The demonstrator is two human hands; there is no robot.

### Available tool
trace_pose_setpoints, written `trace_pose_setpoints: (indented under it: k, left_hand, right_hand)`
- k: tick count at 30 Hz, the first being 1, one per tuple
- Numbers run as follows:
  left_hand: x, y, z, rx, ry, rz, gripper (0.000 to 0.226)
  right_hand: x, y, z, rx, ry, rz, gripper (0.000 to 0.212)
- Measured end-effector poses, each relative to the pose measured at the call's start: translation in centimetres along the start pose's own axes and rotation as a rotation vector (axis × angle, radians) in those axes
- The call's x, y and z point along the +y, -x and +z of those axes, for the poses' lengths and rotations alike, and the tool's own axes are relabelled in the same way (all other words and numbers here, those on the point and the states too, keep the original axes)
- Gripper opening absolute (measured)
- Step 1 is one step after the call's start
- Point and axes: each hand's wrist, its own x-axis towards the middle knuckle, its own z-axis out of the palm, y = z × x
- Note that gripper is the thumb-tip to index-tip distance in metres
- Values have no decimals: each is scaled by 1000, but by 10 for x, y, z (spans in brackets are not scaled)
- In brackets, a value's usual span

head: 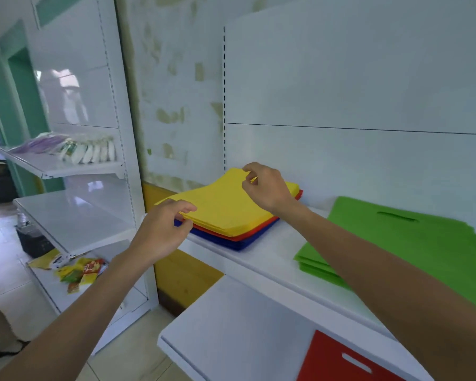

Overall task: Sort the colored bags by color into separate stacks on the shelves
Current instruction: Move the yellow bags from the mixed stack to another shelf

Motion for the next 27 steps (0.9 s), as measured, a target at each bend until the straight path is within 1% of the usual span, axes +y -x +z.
trace_pose_setpoints:
  k: [3, 5, 7, 12, 17, 19, 21, 22, 24, 25, 27]
  left_hand:
    - [-19, -23, -5, 10, -7, -2, 26]
    - [-32, -40, -6, 25, -9, 7, 25]
    - [-46, -57, -1, -9, -21, 34, 25]
    - [-75, -104, 21, -86, 27, 112, 24]
    - [-106, -154, 37, -223, 28, 214, 25]
    - [-118, -171, 39, -224, 54, 231, 24]
    - [-132, -190, 40, -225, 14, 214, 25]
    - [-138, -200, 43, -235, -45, 200, 27]
    - [-146, -213, 54, -309, -120, 149, 25]
    - [-149, -215, 61, -360, -97, 128, 23]
    - [-152, -215, 74, -403, 28, 113, 22]
  right_hand:
    - [-1, -20, 17, -22, 31, 4, 39]
    - [2, -29, 28, -63, 110, -6, 39]
    - [8, -36, 35, -73, 155, 4, 39]
    - [31, -53, 36, 12, 212, 144, 36]
    - [46, -69, 34, 174, 240, 326, 32]
    - [45, -75, 38, 253, 240, 408, 30]
    - [43, -75, 46, 309, 319, 529, 32]
    - [43, -73, 50, 315, 385, 603, 32]
    - [42, -63, 60, 263, 502, 745, 26]
    - [43, -56, 67, 232, 539, 823, 25]
    - [46, -42, 82, 218, 553, 947, 34]
